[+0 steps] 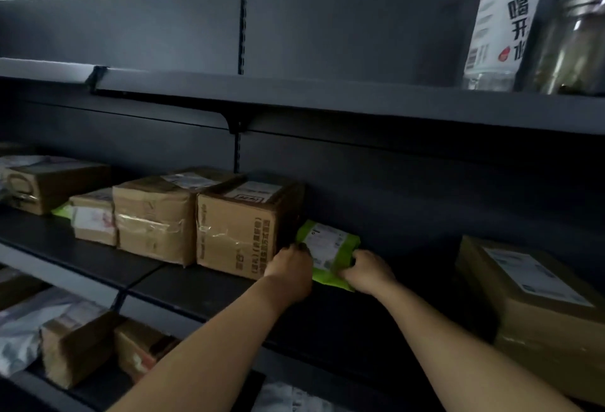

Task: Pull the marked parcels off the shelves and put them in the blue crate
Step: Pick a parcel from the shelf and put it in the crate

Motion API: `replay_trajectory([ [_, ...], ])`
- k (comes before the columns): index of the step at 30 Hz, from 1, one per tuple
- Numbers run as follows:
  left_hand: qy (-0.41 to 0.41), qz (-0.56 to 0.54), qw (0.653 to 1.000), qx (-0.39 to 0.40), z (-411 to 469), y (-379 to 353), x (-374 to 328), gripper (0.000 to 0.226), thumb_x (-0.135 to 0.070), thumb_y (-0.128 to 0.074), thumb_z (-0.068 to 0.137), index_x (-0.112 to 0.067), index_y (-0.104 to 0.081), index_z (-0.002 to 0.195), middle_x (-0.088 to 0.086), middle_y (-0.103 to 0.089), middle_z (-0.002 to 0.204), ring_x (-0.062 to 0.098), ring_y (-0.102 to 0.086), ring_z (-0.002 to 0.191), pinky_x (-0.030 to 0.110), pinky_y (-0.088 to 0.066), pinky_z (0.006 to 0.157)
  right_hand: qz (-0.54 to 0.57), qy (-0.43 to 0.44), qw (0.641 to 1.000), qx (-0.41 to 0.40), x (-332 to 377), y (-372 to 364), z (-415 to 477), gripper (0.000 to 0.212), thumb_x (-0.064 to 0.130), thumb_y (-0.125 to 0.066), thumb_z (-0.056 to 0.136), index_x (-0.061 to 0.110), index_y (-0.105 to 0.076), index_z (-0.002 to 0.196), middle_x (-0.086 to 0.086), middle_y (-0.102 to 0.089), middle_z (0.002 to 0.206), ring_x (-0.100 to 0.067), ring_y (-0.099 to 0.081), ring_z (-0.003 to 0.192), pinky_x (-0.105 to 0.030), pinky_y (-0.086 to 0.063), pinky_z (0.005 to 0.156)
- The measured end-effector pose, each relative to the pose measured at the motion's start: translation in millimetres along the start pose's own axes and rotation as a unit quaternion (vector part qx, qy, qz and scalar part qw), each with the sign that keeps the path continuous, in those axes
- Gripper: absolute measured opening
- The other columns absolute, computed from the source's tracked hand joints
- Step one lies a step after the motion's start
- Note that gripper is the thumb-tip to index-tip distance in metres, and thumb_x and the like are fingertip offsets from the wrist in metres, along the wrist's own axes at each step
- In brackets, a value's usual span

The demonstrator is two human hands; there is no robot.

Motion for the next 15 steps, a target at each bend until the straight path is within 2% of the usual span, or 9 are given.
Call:
replay_trajectory([
  [4,0.016,-0.071,0.997,0.031,24.4,-9.6,-0.8,0.050,-0.012,-0.043,0.095,0.005,-0.032,0.141,0.022,-0.045,0.140,0.032,-0.048,0.127,0.034,-0.042,0.102,0.067,-0.059,0.995,-0.038,-2.3,-10.1,16.1,0.020,0.033,-0.057,0.089,0.016,-0.064,0.098,-0.008,-0.066,0.110,-0.025,-0.065,0.098,-0.027,-0.048,0.069],
  [6,0.037,-0.116,0.992,0.011,31.6,-10.1,0.3,0.052,-0.012,-0.044,0.096,0.004,-0.028,0.142,0.020,-0.045,0.140,0.030,-0.049,0.126,0.032,-0.042,0.100,0.075,-0.064,0.993,-0.072,-5.0,-11.0,17.9,0.005,0.022,-0.056,0.088,0.019,-0.060,0.089,-0.006,-0.067,0.108,-0.025,-0.064,0.097,-0.025,-0.044,0.068],
  [11,0.051,-0.247,0.967,-0.044,29.1,-6.5,-0.2,0.047,-0.012,-0.047,0.095,-0.002,-0.038,0.139,0.016,-0.049,0.136,0.028,-0.051,0.124,0.031,-0.044,0.097,0.146,-0.041,0.974,-0.166,-17.3,-7.8,10.8,0.008,0.008,-0.061,0.081,0.016,-0.061,0.080,0.000,-0.065,0.089,-0.020,-0.063,0.085,-0.027,-0.049,0.067],
  [15,-0.001,-0.322,0.937,-0.136,12.5,-4.3,-5.0,0.050,0.000,-0.048,0.088,-0.009,-0.041,0.137,0.014,-0.047,0.136,0.026,-0.045,0.126,0.027,-0.037,0.100,0.156,0.012,0.956,-0.249,-26.4,-1.6,-3.0,0.015,0.008,-0.066,0.084,0.018,-0.057,0.077,0.002,-0.059,0.084,-0.016,-0.056,0.077,-0.023,-0.038,0.065],
])
Point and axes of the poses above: each hand's wrist, its own z-axis towards the middle knuckle, its own y-axis out of the back of the hand, x = y × z, the point moved 2 cm from there along z, towards the middle knuckle
